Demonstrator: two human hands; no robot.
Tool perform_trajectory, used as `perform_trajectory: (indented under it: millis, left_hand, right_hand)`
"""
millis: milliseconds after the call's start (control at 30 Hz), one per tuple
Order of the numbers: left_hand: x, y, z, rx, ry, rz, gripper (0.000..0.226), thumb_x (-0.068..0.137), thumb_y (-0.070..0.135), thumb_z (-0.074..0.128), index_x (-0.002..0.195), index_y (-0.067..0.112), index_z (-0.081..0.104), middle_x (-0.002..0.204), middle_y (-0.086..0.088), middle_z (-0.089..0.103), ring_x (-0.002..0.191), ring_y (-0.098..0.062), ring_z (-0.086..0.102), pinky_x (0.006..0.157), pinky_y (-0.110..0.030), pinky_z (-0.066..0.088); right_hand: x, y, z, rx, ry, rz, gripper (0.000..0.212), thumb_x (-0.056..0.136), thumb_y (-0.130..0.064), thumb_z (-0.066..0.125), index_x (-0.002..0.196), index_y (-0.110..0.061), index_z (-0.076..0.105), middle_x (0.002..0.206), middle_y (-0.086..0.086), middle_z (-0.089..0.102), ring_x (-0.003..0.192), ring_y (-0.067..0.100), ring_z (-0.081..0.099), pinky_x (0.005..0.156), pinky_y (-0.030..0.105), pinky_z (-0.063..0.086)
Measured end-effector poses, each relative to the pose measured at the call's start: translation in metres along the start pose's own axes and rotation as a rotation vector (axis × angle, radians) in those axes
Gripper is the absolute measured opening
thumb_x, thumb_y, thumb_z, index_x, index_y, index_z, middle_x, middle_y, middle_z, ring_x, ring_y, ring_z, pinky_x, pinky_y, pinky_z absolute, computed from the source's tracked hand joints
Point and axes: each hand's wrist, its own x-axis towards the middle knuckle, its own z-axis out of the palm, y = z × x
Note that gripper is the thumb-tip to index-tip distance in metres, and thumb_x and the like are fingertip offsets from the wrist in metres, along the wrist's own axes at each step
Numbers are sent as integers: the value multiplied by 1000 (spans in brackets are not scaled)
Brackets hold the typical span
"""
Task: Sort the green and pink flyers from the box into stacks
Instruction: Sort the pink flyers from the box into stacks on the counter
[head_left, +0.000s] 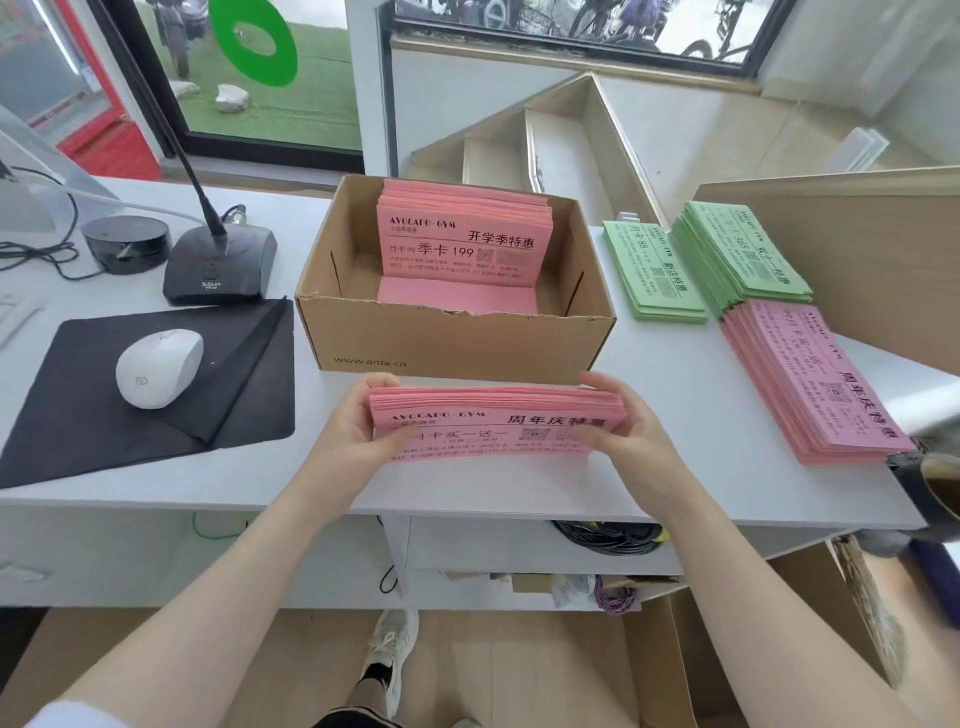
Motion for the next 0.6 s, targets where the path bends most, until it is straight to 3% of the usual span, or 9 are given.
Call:
perform_trajectory:
  millis: [133, 300, 433, 600]
  left_hand:
    - [0, -3, 9, 11, 0, 13, 31, 87, -9, 51, 104, 17, 49, 99, 1, 64, 90, -4, 63, 75, -18, 51]
    - [6, 1, 11, 26, 29, 57, 29, 89, -8, 48, 106, 14, 48, 101, 0, 62, 93, -3, 61, 77, -18, 51]
    - [11, -11, 16, 187, -42, -37, 38, 92, -4, 46, 123, 19, 44, 115, 7, 60, 102, 6, 57, 92, -17, 47]
    - [16, 3, 31, 242, -19, 36, 38, 93, 0, 47, 110, 34, 46, 101, 22, 64, 94, 13, 58, 81, -6, 45]
  right_hand:
    - [2, 5, 6, -32, -29, 18, 39, 82, 8, 59, 114, -13, 54, 101, 0, 65, 86, 1, 64, 73, 17, 50]
    - [5, 2, 6, 38, 69, -81, 32, 85, 8, 57, 110, -12, 57, 101, 1, 69, 97, 15, 65, 78, 27, 55]
    - [3, 12, 3, -49, 53, -2, 38, 88, 3, 55, 123, -10, 53, 98, -12, 72, 95, 6, 66, 74, 18, 52]
    - [-7, 2, -15, -59, 78, -8, 34, 88, 4, 53, 119, -10, 54, 95, -14, 70, 88, 0, 66, 69, 14, 51]
